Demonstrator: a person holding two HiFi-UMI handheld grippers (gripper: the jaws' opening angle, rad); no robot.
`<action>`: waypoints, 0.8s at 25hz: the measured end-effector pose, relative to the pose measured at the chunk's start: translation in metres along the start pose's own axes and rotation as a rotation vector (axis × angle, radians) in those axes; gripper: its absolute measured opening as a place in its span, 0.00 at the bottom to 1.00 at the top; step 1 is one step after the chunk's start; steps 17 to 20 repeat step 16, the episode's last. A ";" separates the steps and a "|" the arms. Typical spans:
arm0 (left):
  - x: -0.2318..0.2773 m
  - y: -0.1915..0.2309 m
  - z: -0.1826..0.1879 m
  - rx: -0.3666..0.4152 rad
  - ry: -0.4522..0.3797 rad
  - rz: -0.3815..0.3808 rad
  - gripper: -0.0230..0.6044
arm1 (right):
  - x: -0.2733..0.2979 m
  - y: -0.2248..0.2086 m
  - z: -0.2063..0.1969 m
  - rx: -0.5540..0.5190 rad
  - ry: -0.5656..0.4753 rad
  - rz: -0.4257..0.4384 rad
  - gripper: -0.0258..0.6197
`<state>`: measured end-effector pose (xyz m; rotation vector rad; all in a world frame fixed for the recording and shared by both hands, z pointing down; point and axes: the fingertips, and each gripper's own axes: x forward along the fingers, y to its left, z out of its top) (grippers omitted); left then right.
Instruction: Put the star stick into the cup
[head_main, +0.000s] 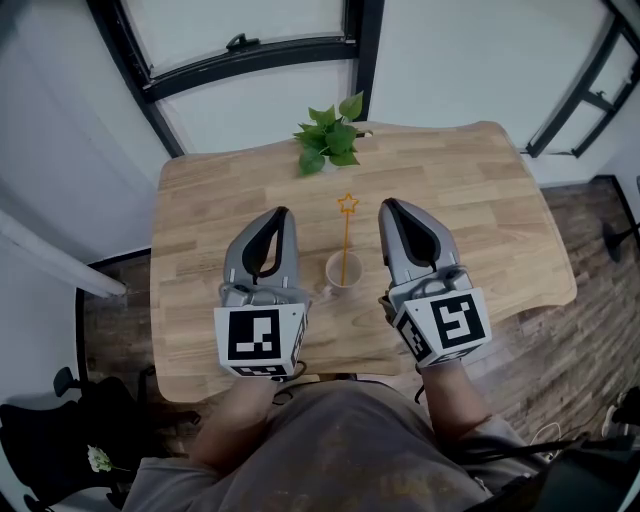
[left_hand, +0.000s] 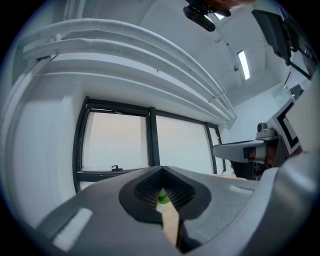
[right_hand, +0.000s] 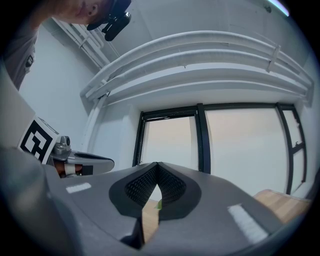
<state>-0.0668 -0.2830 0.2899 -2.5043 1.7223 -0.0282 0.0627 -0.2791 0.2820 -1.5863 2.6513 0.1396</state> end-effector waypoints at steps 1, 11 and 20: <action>0.000 0.000 0.000 0.000 0.000 0.000 0.04 | 0.000 0.000 0.000 0.000 0.000 0.000 0.07; 0.000 0.004 -0.002 -0.001 0.003 0.006 0.04 | 0.004 0.004 -0.001 -0.004 0.003 0.007 0.07; -0.001 0.005 -0.002 -0.002 0.003 0.008 0.04 | 0.005 0.006 -0.001 -0.005 0.004 0.009 0.07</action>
